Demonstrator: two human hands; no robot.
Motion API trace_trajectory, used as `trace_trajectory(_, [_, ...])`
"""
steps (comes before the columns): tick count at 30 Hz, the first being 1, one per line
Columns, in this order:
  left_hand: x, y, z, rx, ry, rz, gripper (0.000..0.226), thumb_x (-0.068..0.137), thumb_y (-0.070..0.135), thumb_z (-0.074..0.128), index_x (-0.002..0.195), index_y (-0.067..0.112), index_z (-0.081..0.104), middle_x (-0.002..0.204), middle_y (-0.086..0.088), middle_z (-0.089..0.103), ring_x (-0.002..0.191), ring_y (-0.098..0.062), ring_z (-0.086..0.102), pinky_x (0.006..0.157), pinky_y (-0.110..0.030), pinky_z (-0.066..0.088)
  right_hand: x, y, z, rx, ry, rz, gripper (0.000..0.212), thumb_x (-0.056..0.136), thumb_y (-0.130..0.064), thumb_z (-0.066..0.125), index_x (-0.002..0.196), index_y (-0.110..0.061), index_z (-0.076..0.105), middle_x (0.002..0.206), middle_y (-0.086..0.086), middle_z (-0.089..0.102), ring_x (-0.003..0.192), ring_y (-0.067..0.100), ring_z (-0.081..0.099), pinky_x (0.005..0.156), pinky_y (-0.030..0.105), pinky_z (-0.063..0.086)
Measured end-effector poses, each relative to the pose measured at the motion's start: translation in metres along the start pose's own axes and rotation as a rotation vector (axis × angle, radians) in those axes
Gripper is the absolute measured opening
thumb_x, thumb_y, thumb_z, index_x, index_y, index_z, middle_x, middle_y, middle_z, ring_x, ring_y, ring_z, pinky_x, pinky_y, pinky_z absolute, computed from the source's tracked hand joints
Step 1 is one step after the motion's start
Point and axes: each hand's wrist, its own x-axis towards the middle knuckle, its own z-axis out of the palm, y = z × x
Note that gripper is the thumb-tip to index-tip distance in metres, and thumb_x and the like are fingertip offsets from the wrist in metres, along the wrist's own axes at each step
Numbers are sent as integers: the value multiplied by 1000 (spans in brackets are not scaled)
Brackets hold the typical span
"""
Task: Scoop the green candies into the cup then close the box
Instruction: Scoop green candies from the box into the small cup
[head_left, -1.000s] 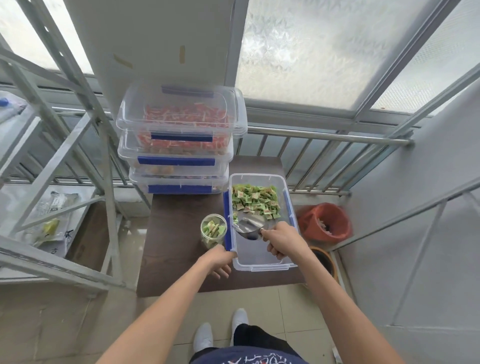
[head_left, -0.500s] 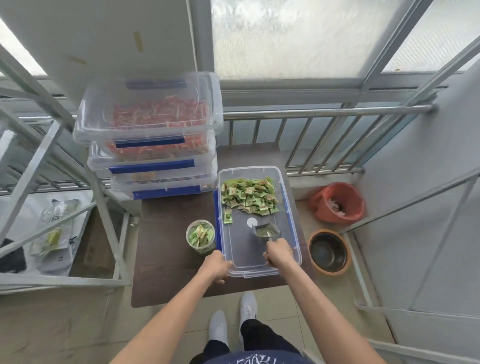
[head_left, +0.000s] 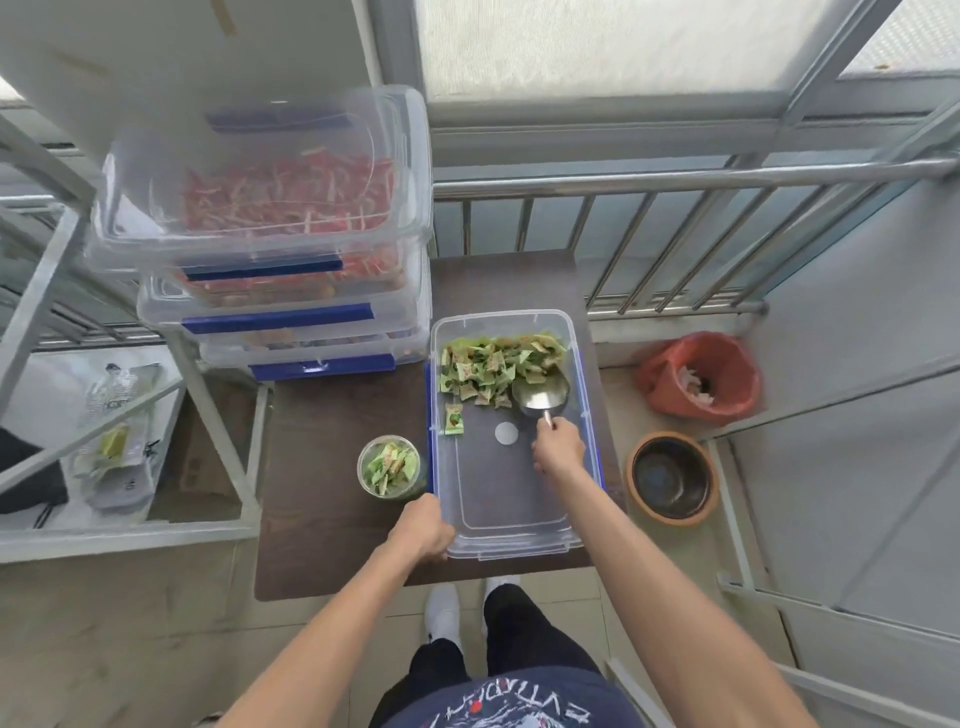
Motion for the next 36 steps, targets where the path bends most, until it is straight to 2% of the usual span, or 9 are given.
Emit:
trace_trajectory(2, [3, -1, -2, -1, -23, -6, 22, 89, 7, 54, 106, 1, 67, 88, -9, 70, 89, -29, 73, 75, -35, 58, 19, -8, 6, 6, 2, -7, 31, 96, -35, 47, 99, -11, 66, 101, 21, 71, 86, 36, 67, 77, 49, 59])
trace_trajectory(6, [-1, 2, -4, 31, -51, -20, 17, 86, 1, 50, 74, 12, 49, 64, -2, 65, 88, -29, 78, 55, -24, 51, 20, -26, 6, 114, -43, 19, 18, 103, -22, 47, 92, -12, 59, 75, 11, 61, 55, 22, 46, 46, 29, 37])
trace_trajectory(10, [-7, 9, -5, 5, -52, -7, 19, 89, 2, 50, 75, 14, 47, 66, -1, 63, 80, -26, 75, 64, -27, 52, 17, -8, 9, 257, -79, 50, 20, 106, -18, 47, 89, -12, 57, 69, 5, 51, 51, 15, 35, 39, 24, 28])
trace_trajectory(12, [-6, 8, -5, -22, -61, -5, 4, 91, 4, 54, 89, 7, 54, 86, -9, 71, 78, -25, 74, 68, -29, 58, 12, 2, 9, 301, -82, 55, 22, 107, -16, 47, 89, -13, 59, 68, 4, 49, 52, 14, 33, 42, 24, 28])
trace_trajectory(15, [-3, 4, -4, -69, -46, -3, 14, 93, 5, 58, 106, 6, 52, 117, -16, 68, 81, -26, 75, 61, -28, 60, 0, 12, 5, 356, -83, 54, 19, 107, -15, 48, 96, -10, 62, 69, 5, 50, 54, 14, 35, 47, 26, 29])
trace_trajectory(19, [-5, 0, -4, -64, -36, 15, 13, 96, 7, 57, 105, 8, 47, 110, -11, 59, 79, -26, 75, 58, -26, 57, -21, 23, 4, 417, -77, 58, 19, 107, -18, 49, 98, -9, 64, 71, 5, 51, 54, 13, 37, 48, 25, 31])
trace_trajectory(22, [0, -11, -1, -191, -50, 31, 15, 98, 17, 62, 103, 4, 53, 109, -15, 65, 87, -26, 75, 73, -37, 65, -33, 33, 3, 462, -99, 45, 19, 107, -19, 50, 102, -11, 66, 73, 5, 53, 53, 13, 36, 49, 26, 31])
trace_trajectory(29, [-8, -40, -5, -479, -152, 33, 50, 96, 44, 66, 124, 5, 53, 123, -19, 67, 106, -29, 72, 82, -43, 64, -71, 50, -10, 489, -117, -68, 22, 107, -21, 51, 96, -9, 65, 73, 4, 51, 53, 12, 35, 50, 24, 32])
trace_trajectory(36, [-9, -69, -9, -444, -75, 12, 27, 99, 21, 58, 114, -1, 64, 114, -19, 71, 95, -23, 73, 90, -43, 61, -113, 53, -23, 438, -192, -155, 21, 107, -17, 51, 110, -8, 70, 69, 3, 53, 51, 9, 35, 50, 22, 30])
